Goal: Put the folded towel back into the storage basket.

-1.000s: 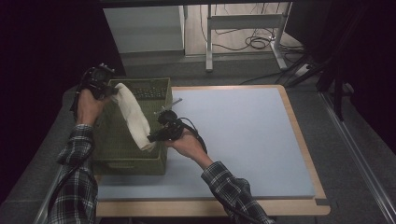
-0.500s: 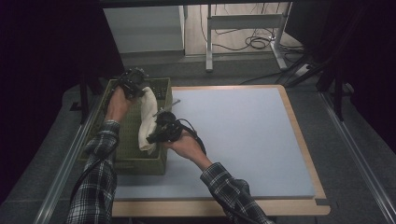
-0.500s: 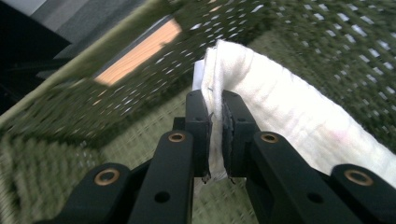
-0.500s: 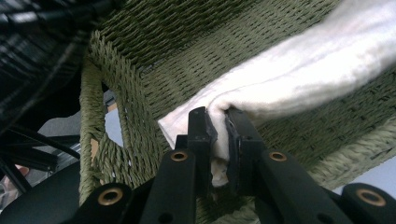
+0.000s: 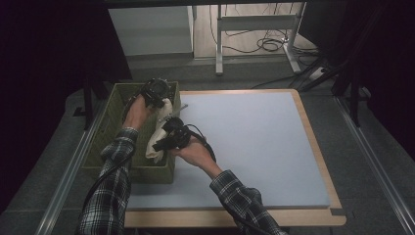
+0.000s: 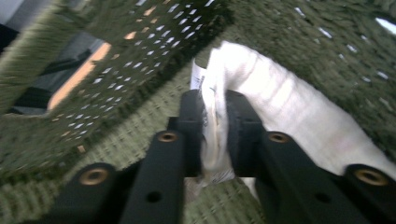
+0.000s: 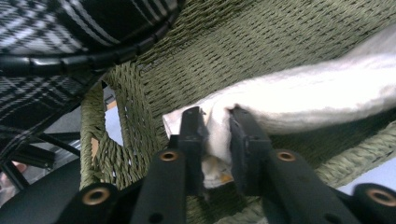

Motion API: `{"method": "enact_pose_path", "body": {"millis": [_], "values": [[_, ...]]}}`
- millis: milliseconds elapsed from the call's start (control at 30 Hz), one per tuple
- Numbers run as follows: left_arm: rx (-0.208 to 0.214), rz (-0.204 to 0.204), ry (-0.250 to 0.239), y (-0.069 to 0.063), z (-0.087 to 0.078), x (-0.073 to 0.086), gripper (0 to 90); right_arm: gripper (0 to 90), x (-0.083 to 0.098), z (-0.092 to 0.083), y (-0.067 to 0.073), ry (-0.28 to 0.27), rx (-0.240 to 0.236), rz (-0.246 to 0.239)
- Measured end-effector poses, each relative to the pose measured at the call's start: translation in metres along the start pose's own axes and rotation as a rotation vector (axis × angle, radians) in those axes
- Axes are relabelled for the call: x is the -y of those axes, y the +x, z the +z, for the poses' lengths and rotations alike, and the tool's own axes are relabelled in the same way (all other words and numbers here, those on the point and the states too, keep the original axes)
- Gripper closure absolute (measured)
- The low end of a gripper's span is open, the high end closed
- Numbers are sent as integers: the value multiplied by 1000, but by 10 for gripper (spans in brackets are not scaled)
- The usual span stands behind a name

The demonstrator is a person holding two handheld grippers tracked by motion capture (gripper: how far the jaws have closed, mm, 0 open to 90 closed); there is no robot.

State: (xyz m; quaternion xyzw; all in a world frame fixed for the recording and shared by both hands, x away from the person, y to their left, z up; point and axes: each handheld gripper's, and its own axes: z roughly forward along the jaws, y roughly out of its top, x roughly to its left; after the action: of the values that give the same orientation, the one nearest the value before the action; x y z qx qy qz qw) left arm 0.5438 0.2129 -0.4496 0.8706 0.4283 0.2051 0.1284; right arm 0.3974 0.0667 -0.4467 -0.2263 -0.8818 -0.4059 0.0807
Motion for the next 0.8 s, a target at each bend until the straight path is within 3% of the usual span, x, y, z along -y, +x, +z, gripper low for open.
{"method": "enact_pose_path", "body": {"millis": [167, 300, 433, 800], "values": [[18, -18, -10, -3, 2, -2, 587, 699, 0, -5, 2, -7, 10, -14], [24, -61, -37, -2, 1, 1, 530, 686, 0, -12, 2, -20, 16, -16], [18, -76, -42, 0, -2, 5, 480, 674, 1, -17, 2, -32, 21, -24], [78, -156, -63, 7, -10, 18, 331, 604, 2, -32, 7, -51, 58, -59]]}}
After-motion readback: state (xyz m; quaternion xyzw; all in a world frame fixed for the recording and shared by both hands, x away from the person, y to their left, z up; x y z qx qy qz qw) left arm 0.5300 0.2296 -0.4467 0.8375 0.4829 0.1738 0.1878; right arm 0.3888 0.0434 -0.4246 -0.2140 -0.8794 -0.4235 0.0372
